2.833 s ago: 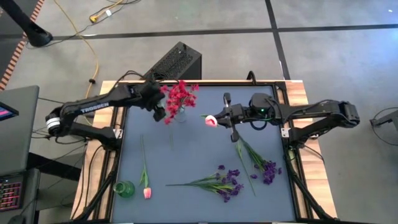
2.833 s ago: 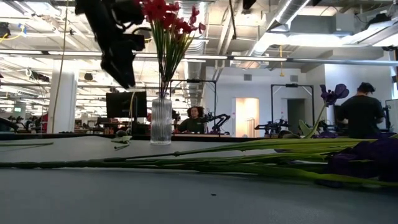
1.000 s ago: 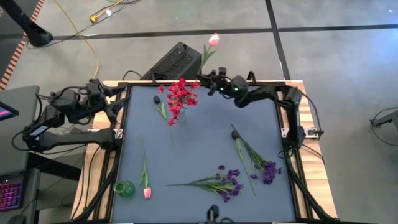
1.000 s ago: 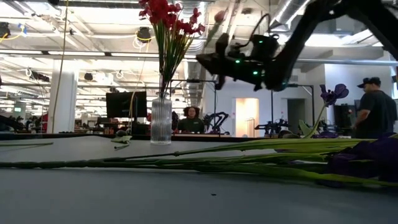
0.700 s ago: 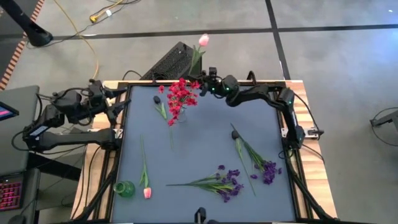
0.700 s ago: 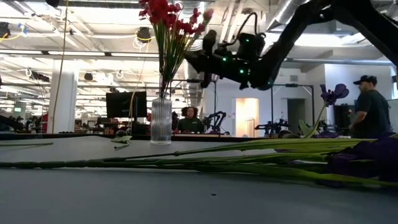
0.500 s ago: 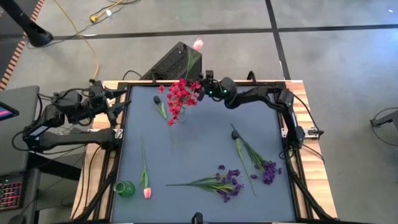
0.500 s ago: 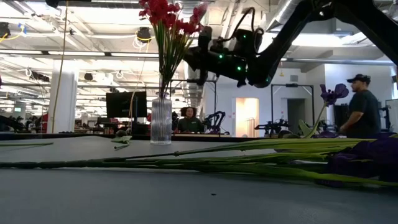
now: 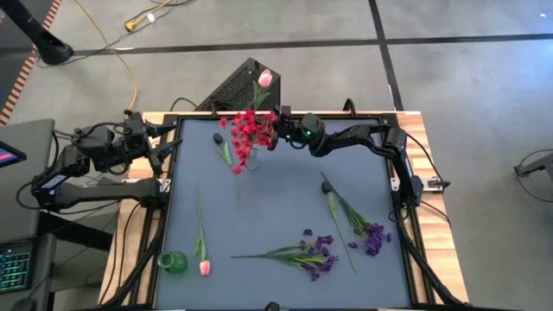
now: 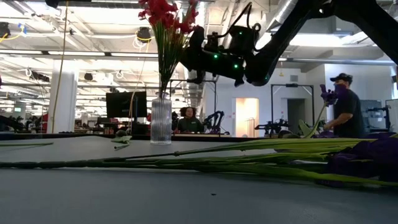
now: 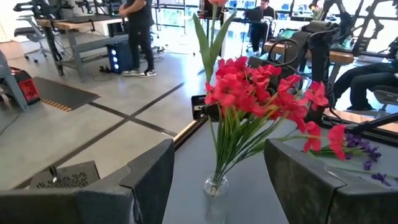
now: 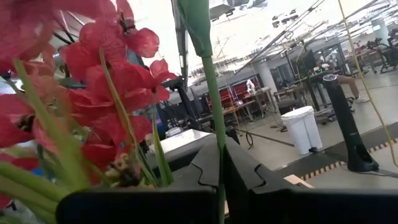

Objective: Sort flowers into vase by color
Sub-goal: Put the top pink tulip into the transparent vase

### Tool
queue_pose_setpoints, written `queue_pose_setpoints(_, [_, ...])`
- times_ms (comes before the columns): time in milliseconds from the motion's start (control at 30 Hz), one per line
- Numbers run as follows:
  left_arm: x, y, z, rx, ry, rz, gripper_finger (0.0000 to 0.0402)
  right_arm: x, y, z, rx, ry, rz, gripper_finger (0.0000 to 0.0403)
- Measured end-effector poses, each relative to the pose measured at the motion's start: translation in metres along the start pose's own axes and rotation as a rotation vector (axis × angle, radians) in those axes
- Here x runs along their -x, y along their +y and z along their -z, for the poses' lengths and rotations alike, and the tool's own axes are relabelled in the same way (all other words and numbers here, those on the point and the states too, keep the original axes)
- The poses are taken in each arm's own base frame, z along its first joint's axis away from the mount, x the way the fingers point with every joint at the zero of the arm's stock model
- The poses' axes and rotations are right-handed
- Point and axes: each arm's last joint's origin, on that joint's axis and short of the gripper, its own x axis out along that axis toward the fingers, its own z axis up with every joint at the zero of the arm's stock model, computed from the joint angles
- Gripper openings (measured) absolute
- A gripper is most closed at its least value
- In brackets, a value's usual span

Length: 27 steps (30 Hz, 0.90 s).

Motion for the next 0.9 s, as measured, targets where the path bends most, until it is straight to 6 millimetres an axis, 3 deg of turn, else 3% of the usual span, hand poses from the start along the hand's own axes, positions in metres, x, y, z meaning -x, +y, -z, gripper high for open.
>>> queue_pose_setpoints(500, [0.0001,0.0002,0.0023,-0.006,0.024,-0.002,0.0237,0.0004,-0.0029,0.0045,0.044,0.040,0.023,0.0031])
queue_pose_setpoints(900, [0.0001,0.0002,0.0023,-0.006,0.023,-0.002,0.0237,-0.0037,-0.0031,-0.0041,0.024,-0.007,0.002,0.0031])
